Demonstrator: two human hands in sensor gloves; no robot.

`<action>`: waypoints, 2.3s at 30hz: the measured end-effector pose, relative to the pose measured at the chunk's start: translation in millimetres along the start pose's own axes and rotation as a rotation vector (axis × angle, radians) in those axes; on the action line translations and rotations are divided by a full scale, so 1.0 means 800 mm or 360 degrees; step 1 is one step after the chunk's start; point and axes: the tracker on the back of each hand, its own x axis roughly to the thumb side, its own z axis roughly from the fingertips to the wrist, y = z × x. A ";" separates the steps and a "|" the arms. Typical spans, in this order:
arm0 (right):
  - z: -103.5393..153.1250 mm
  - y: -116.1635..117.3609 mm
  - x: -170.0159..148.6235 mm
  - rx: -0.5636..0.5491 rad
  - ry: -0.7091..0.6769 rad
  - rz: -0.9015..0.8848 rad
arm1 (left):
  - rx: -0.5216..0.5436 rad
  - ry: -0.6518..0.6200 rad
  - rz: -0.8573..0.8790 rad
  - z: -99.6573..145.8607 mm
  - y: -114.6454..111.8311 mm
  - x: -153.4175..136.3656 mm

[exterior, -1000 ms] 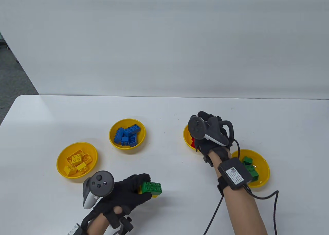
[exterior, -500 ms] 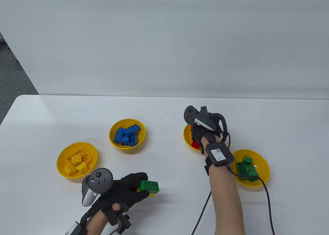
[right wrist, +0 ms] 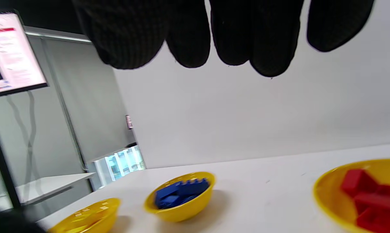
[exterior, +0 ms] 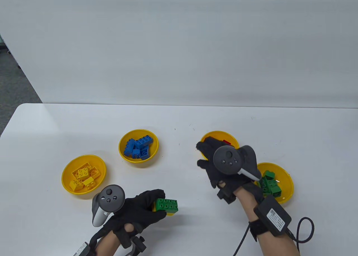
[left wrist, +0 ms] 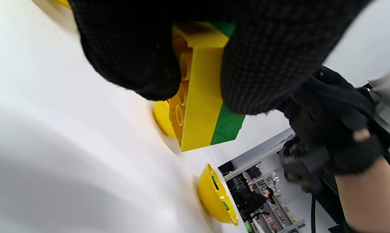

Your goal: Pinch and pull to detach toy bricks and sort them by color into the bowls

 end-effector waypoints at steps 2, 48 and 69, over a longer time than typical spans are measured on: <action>0.021 0.024 0.015 0.0112 -0.0064 -0.0090 | -0.0005 -0.0018 0.0021 0.000 -0.003 0.002; 0.164 -0.039 -0.200 -0.0524 0.1157 0.0542 | -0.0103 -0.0113 0.0036 0.001 -0.015 0.017; 0.169 -0.043 -0.200 -0.0744 0.1035 0.0360 | -0.0074 -0.0062 -0.0003 0.001 -0.014 0.014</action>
